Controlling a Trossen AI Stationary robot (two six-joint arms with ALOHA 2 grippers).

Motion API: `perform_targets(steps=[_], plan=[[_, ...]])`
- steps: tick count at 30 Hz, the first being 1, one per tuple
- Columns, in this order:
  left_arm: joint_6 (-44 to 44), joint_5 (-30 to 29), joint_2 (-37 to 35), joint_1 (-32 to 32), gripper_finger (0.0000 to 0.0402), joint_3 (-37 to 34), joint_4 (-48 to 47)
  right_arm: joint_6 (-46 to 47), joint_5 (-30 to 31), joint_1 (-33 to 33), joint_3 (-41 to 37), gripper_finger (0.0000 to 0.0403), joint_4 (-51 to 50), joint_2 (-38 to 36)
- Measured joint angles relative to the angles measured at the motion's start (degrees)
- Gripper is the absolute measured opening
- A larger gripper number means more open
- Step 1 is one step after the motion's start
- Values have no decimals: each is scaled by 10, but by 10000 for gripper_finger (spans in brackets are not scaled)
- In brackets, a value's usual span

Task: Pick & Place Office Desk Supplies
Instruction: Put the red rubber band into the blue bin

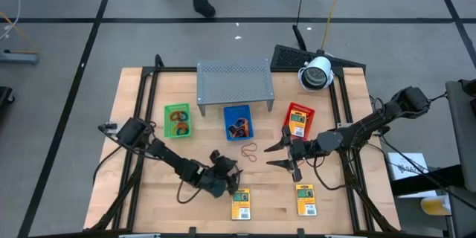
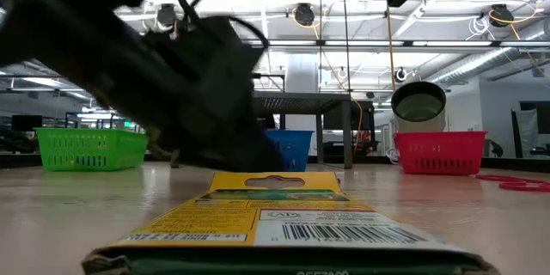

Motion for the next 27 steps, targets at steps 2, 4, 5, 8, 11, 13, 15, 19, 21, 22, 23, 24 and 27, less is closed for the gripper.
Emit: perform_targets(steps=[2,4,5,8,11,13,15,19,21,22,23,24,27], plan=[[6,0,5,12,223,0,-2,-1,0,0,0,171,0,0],[6,0,6,24,223,0,-1,-1,0,0,0,171,0,0],[10,0,6,29,223,0,-1,-1,0,0,0,171,0,0],[34,0,7,44,223,0,-1,-1,0,0,0,171,0,0],[49,1,7,58,223,0,-2,-1,0,0,0,171,0,0],[50,1,7,65,223,0,-7,-1,0,0,0,171,0,0],[55,5,7,71,223,0,-11,-1,0,0,0,171,0,0],[80,31,5,82,223,0,-11,-1,0,0,0,171,-11,0],[87,41,5,88,223,0,-10,-2,1,0,0,171,-19,1],[89,44,5,90,223,0,-9,-2,1,0,0,171,-19,1],[90,46,5,92,223,0,-9,-2,1,0,0,171,-18,1],[90,49,5,93,223,0,-9,-1,1,0,0,171,-18,0],[91,57,5,98,223,0,-8,-2,1,0,0,171,-19,0]])
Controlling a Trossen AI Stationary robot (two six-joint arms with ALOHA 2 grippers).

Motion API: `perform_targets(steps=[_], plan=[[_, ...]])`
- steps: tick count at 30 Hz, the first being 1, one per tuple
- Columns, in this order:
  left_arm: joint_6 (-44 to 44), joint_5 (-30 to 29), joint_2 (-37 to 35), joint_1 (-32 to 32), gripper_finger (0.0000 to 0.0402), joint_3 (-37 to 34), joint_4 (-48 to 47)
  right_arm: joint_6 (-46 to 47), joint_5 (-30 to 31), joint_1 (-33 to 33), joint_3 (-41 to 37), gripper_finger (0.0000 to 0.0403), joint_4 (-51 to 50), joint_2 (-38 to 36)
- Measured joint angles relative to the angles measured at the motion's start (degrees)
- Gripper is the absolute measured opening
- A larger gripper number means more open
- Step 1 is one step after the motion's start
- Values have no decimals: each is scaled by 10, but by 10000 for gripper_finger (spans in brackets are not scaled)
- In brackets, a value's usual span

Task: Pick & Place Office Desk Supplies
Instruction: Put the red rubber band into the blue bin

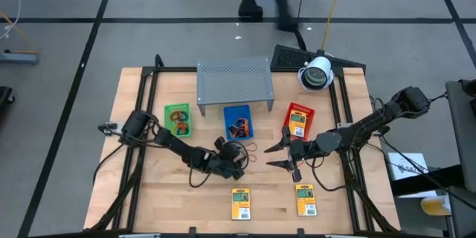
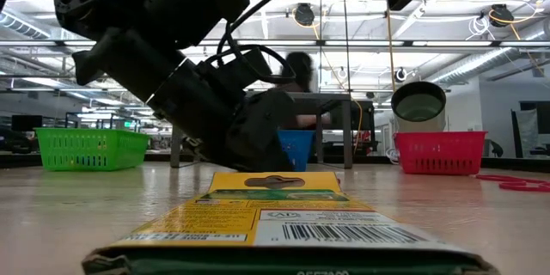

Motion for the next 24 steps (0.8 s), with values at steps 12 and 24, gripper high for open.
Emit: perform_targets(steps=[12,24], plan=[[26,49,1,7,221,0,25,0,27,0,0,171,-12,0],[22,109,1,7,70,0,24,0,27,0,0,171,-12,0]])
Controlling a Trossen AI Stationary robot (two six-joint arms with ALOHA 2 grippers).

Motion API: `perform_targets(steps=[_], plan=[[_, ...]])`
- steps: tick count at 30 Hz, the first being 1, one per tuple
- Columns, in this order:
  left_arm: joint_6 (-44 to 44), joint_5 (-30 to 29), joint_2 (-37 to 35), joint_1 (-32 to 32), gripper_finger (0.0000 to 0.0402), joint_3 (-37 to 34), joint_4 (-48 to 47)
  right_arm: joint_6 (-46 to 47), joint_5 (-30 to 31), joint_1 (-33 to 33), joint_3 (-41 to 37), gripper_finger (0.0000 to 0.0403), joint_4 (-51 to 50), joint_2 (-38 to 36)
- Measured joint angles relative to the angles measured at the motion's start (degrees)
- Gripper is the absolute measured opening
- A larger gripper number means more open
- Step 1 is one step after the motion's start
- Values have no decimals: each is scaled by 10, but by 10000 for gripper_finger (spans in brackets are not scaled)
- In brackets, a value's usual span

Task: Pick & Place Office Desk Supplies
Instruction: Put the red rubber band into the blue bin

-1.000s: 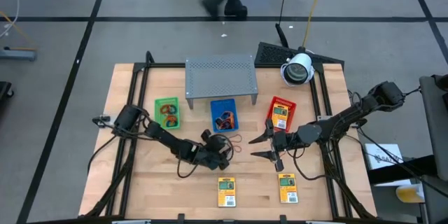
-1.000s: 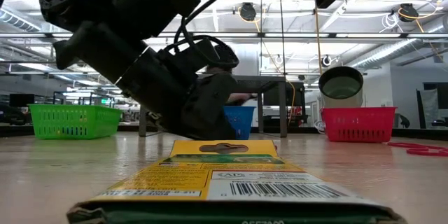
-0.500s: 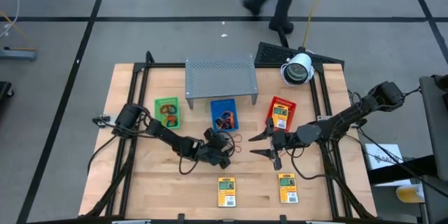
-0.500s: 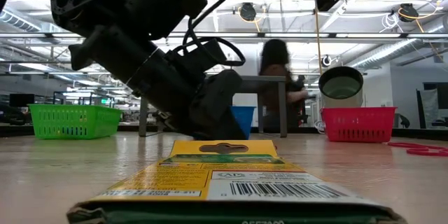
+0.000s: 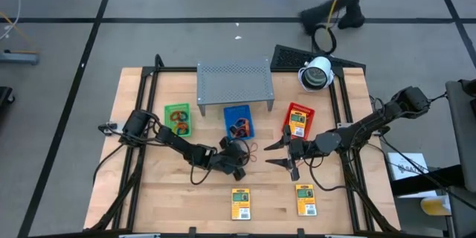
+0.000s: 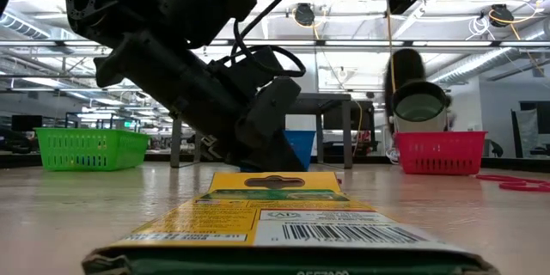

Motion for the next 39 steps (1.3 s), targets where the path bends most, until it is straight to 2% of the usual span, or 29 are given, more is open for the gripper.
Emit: perform_targets(steps=[4,6,12,17,21,26,30,35,39], plan=[[-3,14,0,0,11,0,3,0,0,0,0,171,0,0],[-4,19,1,-1,11,0,16,0,0,0,0,171,0,0],[10,110,3,-7,6,7,123,0,0,0,0,171,0,0],[45,118,-1,-15,4,40,154,0,0,0,0,171,0,0],[105,115,-8,-25,4,79,152,0,-2,0,0,171,1,0],[216,69,-44,-24,4,128,110,1,-2,0,0,171,0,0],[281,-10,-95,-23,4,145,27,14,-3,0,-1,171,-9,0],[292,-92,-174,-20,3,145,-100,25,-1,5,-1,171,-17,0],[287,-130,-224,-17,3,145,-186,32,-1,5,-1,171,-7,0]])
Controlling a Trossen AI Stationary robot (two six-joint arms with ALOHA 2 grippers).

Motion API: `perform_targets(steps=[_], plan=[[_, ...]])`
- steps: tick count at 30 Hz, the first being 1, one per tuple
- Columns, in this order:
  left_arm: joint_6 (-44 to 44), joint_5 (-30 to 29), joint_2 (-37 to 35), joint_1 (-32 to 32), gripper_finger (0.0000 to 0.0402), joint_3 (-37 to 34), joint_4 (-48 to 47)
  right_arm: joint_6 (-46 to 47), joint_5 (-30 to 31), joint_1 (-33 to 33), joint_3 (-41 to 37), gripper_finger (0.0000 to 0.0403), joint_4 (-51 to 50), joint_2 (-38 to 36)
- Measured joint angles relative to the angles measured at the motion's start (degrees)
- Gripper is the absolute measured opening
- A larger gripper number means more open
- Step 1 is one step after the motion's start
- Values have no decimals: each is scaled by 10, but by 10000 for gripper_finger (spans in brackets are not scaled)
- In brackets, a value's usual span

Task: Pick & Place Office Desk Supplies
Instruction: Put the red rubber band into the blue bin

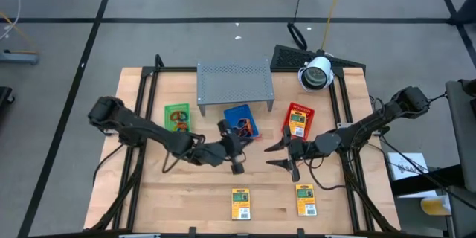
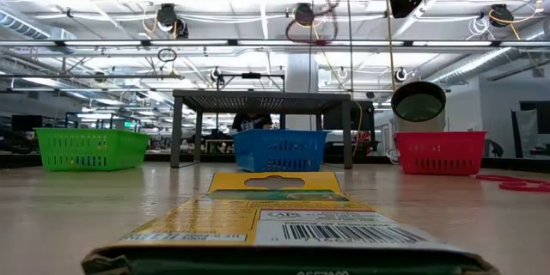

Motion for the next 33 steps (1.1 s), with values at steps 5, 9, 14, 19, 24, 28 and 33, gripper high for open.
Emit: perform_targets(steps=[5,9,14,19,24,28,33], plan=[[5,-39,-29,11,3,0,-56,-1,2,0,0,171,9,0],[6,-42,-29,36,4,0,-74,-1,2,0,0,171,12,0],[-26,-31,-30,77,3,0,-112,-1,2,-1,0,171,12,0],[-52,-17,-29,106,3,0,-153,-1,1,-1,0,171,10,0],[-90,36,-29,122,10,0,-177,-2,1,-1,0,171,1,0],[-96,46,-29,127,8,0,-195,-2,1,-2,0,171,-14,0],[-122,49,-29,134,7,-1,-226,11,-1,-9,0,171,-27,0]])
